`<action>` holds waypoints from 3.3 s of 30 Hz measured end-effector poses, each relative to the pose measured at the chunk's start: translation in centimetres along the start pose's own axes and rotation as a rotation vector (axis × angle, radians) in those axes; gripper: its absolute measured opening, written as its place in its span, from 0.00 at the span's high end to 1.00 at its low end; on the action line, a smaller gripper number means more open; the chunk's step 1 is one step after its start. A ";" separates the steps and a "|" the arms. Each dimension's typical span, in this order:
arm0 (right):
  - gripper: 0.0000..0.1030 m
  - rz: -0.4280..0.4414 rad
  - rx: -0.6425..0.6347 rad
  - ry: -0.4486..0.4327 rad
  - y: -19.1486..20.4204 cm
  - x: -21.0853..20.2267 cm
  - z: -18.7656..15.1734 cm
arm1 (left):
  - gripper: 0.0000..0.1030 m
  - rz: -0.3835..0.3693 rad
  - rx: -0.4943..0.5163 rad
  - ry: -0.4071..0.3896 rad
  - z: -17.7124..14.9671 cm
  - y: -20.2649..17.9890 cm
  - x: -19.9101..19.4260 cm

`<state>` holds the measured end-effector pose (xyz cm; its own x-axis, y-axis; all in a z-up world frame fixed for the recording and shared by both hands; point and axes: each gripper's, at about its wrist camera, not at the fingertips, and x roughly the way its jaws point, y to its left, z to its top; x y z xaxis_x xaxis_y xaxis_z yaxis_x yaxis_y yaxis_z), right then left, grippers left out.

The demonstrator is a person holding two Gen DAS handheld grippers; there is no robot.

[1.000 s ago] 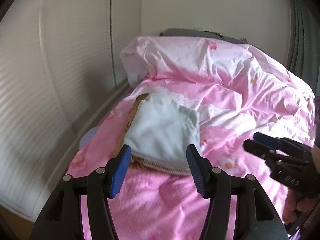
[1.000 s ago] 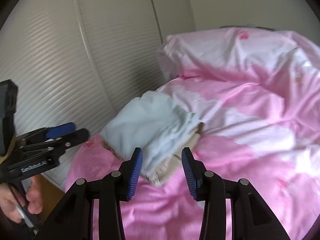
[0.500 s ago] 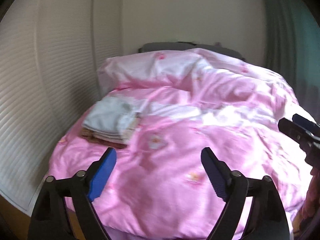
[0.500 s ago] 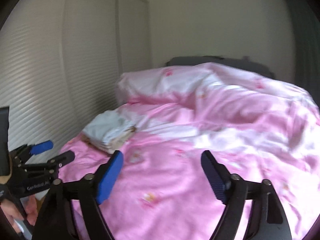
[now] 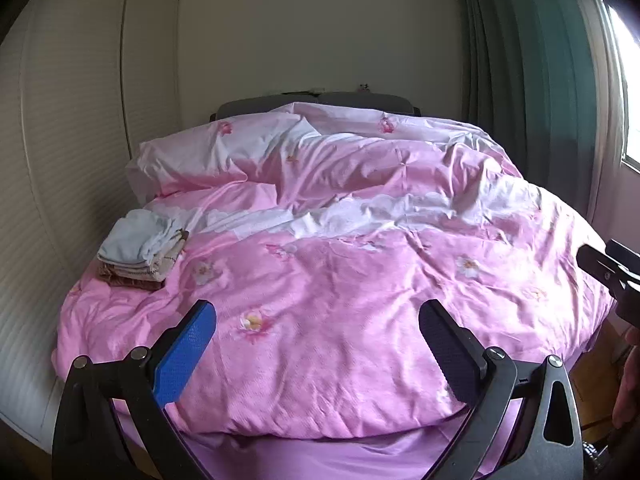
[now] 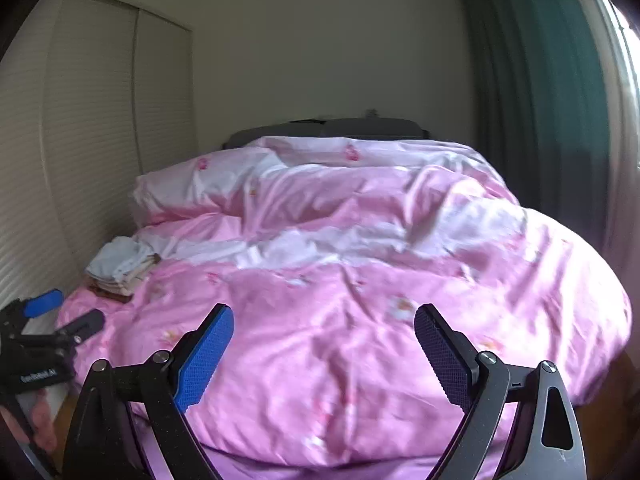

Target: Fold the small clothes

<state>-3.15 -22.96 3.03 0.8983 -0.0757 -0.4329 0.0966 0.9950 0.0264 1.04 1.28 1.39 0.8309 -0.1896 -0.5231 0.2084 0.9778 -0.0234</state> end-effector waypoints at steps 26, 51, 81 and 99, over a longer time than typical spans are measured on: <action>0.10 -0.077 0.005 -0.033 -3.8 -5.2 -4.1 | 0.00 0.081 -0.014 -0.009 -3.5 -0.9 -1.6; 0.10 -0.080 -0.002 -0.035 -3.6 -5.3 -3.8 | 0.00 0.069 -0.003 0.018 -3.7 -0.7 -1.0; 0.10 -0.070 -0.011 -0.028 -3.1 -5.2 -3.9 | 0.00 0.063 0.004 0.025 -3.7 -0.4 -0.6; 0.10 -0.067 -0.013 -0.028 -2.8 -5.0 -4.1 | 0.00 0.067 0.006 0.021 -3.7 -0.6 -0.6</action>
<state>-9.71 -25.07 1.46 0.9017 -0.1440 -0.4076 0.1518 0.9883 -0.0134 -1.50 1.18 -1.37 0.8320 -0.1217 -0.5412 0.1555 0.9877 0.0170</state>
